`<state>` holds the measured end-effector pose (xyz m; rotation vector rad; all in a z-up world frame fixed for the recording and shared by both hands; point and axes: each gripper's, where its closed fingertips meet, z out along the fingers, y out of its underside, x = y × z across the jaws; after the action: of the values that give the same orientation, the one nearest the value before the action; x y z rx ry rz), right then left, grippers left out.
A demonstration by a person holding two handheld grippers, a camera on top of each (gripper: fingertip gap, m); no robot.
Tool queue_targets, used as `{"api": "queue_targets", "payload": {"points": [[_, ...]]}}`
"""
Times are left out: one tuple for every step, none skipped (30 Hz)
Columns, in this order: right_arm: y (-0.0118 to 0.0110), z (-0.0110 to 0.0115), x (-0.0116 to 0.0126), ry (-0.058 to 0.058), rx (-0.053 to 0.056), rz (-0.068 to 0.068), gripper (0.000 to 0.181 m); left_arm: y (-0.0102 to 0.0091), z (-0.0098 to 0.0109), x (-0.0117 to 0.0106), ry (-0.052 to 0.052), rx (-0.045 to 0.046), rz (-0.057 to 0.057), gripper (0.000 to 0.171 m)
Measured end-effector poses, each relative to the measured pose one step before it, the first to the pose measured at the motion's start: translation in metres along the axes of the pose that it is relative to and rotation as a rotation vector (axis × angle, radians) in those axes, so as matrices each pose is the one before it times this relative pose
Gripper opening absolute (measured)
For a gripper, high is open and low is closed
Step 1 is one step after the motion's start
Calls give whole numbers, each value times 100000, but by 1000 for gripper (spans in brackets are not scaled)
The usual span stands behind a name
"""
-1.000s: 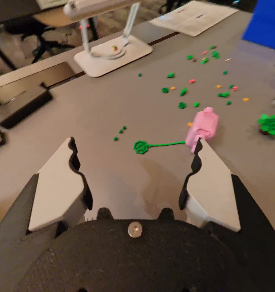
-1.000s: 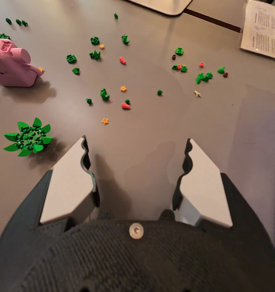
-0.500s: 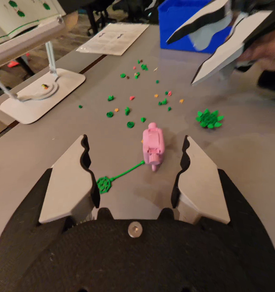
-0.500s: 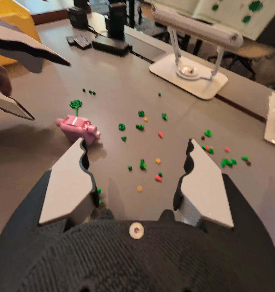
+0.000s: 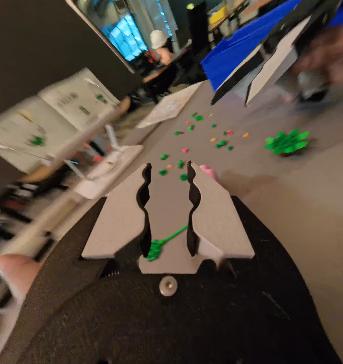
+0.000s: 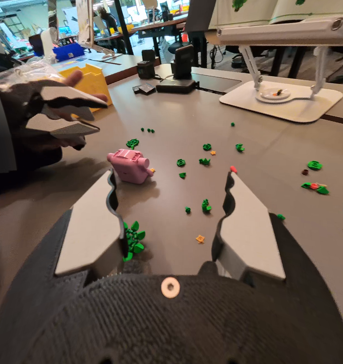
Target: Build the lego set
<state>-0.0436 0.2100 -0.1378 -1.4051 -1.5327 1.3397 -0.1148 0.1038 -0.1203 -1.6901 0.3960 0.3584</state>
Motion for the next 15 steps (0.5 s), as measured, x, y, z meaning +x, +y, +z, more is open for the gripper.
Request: {"api": "queue_targets", "payload": {"points": [[337,210,-178,-323,-2388,-1105,109,341,236,632,8271,-799,-12017,36],[450,158,98,1716,-3242,-2214,110,346,169,377,7488,-911,-11110,41],[346,76,248,2947,-2716,-2834,112,277,53,-2,5419,-1012,-10327,51],[177,29,171,2526,-1604,-2767,114,203,-34,-284,3283,-759,-9801,67],[23,0,34,1446,-549,-2113,114,105,-87,-370,2239,-272,-8833,82],[-50,-29,-47,629,223,-1076,112,-55,-149,-253,2143,349,-6847,91],[-77,-55,-71,161,707,-87,111,-98,-166,-30,2104,701,-3213,93],[-116,-72,-91,-284,893,411,109,-58,-127,-148,-288,558,223,91],[-117,-117,-61,-335,939,482,108,15,-39,-343,-2895,-9,2038,96],[-129,-164,6,-94,978,306,106,101,35,-273,-3140,-668,2023,103],[-150,-212,58,136,1100,173,104,128,106,-8,-1450,-1044,928,107],[-191,-249,73,235,1441,155,103,98,127,269,520,-583,189,107],[-233,-266,52,27,1792,238,100,72,165,286,909,-140,-522,107],[-231,-273,-11,-392,1994,248,97,108,154,256,903,-368,-731,108],[-267,-275,-200,-1546,2336,-487,84,129,148,178,536,-690,-242,108]]}}
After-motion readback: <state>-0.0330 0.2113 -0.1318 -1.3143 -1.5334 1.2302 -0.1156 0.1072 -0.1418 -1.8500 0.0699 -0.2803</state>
